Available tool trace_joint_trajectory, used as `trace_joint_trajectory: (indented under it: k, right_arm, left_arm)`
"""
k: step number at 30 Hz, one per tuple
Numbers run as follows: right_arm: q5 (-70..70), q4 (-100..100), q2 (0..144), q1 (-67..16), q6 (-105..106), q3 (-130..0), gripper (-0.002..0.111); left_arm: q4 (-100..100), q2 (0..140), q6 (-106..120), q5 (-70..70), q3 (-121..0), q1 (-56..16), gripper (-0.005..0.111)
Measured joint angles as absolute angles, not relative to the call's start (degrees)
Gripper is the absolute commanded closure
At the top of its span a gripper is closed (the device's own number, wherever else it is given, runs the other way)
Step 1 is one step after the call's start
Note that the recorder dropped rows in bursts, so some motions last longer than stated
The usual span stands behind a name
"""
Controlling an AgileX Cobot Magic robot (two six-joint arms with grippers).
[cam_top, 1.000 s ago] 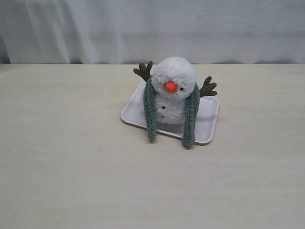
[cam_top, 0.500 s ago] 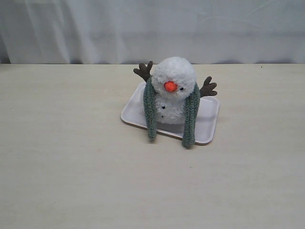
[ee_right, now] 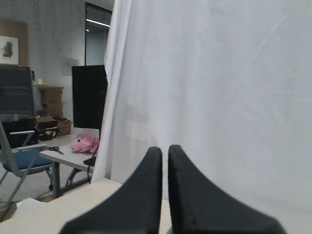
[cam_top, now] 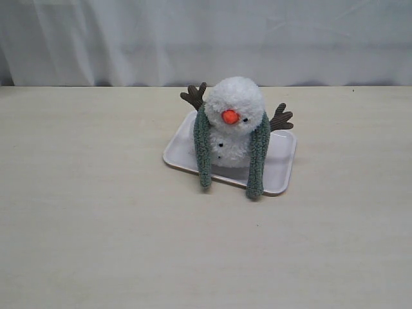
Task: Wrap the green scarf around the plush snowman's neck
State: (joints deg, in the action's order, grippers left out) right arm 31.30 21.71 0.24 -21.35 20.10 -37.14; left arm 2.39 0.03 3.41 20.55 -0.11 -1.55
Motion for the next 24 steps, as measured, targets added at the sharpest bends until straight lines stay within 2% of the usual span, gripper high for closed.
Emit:
trace_joint_trajectory:
  k: [6, 16, 24]
  right_arm:
    - [26.4, 14.6, 0.2, -18.0, 16.8, -31.0, 0.104]
    - [5.5, 8.5, 0.2, -5.7, 8.6, -16.3, 0.104]
    - [3.5, 5.3, 0.2, 1.5, 5.3, -10.8, 0.104]
  left_arm:
    - [2.4, 0.0, 3.4, 20.5, -0.1, -1.5, 0.107]
    - [2.4, 0.0, 3.4, 20.5, -0.1, -1.5, 0.107]
    - [2.4, 0.0, 3.4, 20.5, -0.1, -1.5, 0.107]
